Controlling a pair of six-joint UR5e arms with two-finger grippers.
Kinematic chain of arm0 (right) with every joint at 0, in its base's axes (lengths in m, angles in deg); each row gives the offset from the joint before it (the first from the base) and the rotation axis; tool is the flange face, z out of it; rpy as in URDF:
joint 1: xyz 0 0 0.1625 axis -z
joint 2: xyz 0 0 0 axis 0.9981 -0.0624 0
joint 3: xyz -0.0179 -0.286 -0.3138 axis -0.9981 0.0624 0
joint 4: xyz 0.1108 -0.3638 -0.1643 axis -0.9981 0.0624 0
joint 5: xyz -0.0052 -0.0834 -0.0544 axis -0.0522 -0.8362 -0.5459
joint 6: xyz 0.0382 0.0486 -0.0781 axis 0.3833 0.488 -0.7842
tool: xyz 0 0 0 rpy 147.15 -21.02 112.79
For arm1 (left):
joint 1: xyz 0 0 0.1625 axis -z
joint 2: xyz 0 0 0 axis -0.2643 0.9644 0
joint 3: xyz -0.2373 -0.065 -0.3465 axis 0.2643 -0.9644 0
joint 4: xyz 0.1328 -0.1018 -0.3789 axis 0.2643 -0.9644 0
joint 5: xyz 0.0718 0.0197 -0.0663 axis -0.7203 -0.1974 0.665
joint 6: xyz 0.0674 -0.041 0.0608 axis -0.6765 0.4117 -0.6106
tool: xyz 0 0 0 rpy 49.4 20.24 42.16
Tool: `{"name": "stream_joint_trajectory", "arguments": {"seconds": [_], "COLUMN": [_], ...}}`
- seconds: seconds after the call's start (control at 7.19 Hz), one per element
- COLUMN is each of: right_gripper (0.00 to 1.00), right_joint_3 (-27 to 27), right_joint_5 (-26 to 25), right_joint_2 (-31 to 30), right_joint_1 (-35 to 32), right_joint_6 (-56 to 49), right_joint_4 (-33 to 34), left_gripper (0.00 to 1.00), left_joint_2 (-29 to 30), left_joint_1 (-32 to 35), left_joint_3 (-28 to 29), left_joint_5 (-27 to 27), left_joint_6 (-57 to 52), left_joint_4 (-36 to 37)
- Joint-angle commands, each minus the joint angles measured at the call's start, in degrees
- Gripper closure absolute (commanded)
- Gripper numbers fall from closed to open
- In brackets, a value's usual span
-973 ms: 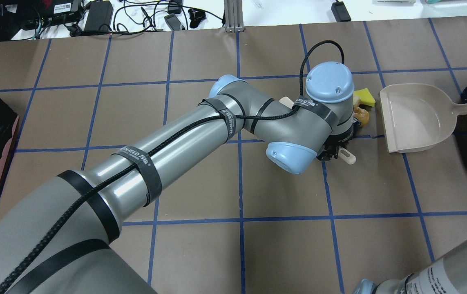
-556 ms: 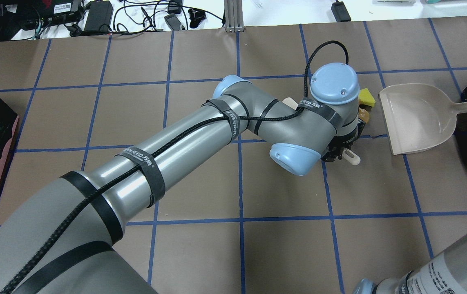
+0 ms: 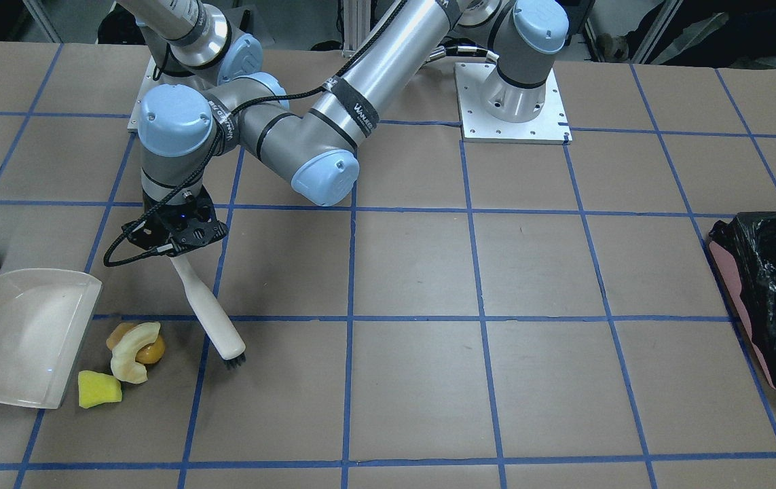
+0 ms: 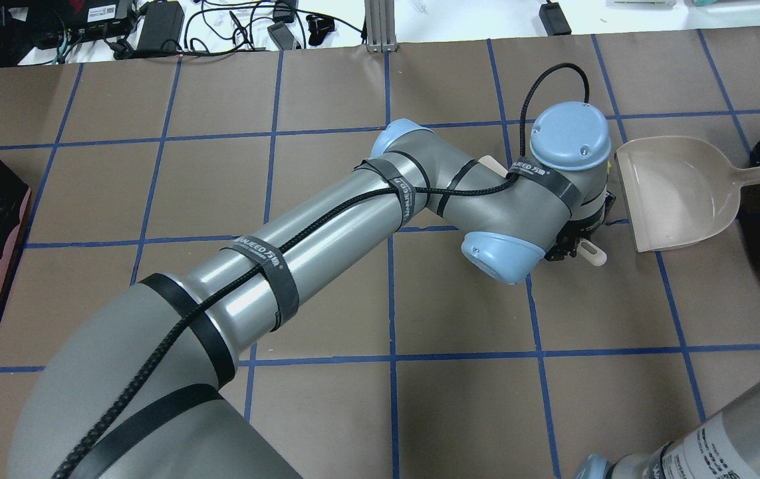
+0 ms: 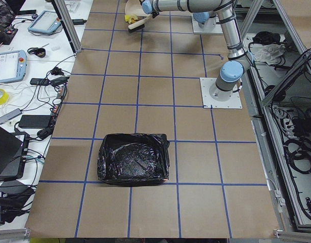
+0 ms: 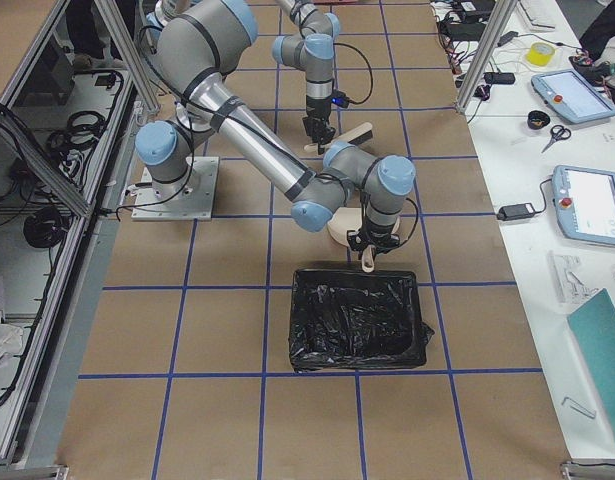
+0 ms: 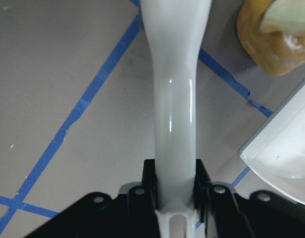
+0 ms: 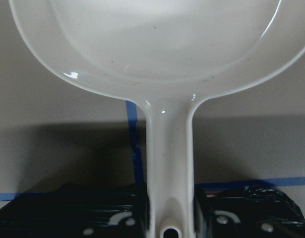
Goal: Sweep and dump trash in nearest bin
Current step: 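Sweep the sponge and trash into the dustpan with the left gripper's brush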
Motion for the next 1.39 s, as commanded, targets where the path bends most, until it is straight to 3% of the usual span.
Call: {"name": "stream_joint_trajectory", "arguments": {"seconds": [0.0, 0.42, 0.97, 1.25], "right_gripper": [0.76, 0.76, 0.76, 0.76], "right_joint_3": [-0.06, 0.46, -0.32, -0.32], "right_joint_5": [0.02, -0.95, 0.01, 0.02], "right_joint_2": [-0.11, -1.42, -1.08, -0.99], "right_joint_1": [-0.18, -0.27, -1.23, -1.32], "right_joint_6": [1.54, 1.64, 5.06, 5.15], "right_joint_4": [-0.24, -0.06, -0.68, -0.68], "left_gripper": [1.0, 1.0, 1.0, 1.0], "left_joint_2": [1.94, 5.62, 8.0, 10.63], "left_joint_1": [1.06, 1.15, 1.15, 1.15], "left_joint_3": [1.34, 6.17, 7.85, 11.52], "left_joint_5": [-0.15, -0.15, -1.03, -1.21], "left_joint_6": [0.52, -1.67, -10.35, -15.89], "left_joint_4": [0.14, 0.14, 0.22, 0.14]}}
